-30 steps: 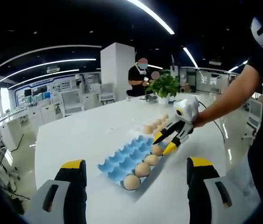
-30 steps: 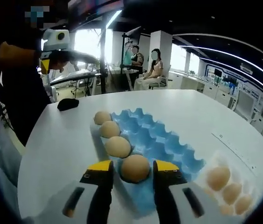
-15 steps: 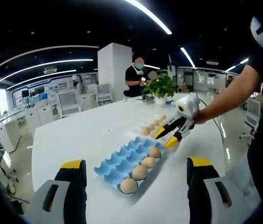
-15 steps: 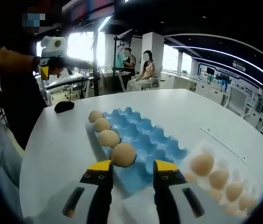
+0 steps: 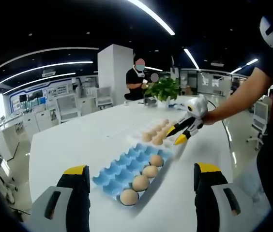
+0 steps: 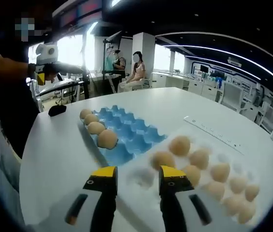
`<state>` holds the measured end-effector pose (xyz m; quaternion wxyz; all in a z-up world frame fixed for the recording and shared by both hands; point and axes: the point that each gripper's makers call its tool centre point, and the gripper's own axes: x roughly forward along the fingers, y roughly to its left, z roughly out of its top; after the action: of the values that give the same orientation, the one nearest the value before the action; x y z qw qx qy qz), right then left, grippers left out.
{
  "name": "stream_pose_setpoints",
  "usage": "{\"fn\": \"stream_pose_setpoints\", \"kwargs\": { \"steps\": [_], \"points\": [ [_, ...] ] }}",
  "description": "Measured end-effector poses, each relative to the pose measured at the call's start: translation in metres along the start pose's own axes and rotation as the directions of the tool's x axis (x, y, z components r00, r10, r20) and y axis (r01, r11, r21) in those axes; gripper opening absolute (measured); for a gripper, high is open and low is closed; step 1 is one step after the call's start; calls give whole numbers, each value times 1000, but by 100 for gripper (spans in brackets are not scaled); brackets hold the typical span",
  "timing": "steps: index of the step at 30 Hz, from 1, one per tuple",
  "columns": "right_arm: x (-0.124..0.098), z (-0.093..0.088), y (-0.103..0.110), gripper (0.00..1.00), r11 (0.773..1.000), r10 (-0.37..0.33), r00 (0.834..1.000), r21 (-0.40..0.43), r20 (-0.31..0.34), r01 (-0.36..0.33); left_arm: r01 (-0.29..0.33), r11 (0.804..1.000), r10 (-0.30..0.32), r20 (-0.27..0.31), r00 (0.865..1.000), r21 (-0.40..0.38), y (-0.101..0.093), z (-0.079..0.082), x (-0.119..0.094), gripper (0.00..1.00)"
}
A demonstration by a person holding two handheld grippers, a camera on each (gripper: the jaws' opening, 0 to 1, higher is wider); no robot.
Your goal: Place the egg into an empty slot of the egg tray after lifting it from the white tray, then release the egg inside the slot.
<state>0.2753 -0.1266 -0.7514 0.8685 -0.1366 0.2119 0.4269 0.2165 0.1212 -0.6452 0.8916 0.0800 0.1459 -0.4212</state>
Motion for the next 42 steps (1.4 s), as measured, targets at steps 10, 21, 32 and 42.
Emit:
{"fn": "stream_pose_setpoints", "kwargs": {
  "steps": [10,21,32,42],
  "points": [
    [-30,-24,-27,35,997,-69,997,40,-21,70,10,1000,-10,-2,1000,2,-1,2,6,91],
    [-64,-41,-57,35,987,-147,989,64,-32,149,14,1000,-14,-7,1000,7,-4,3,10,91],
    [-103,-60,-92,35,967,-234,971,88,-58,239,16,1000,-16,-9,1000,11,-9,5,14,91],
    [-123,-65,-108,36,958,-268,959,81,-90,275,13,1000,-13,-3,1000,11,-10,9,20,91]
  ]
}}
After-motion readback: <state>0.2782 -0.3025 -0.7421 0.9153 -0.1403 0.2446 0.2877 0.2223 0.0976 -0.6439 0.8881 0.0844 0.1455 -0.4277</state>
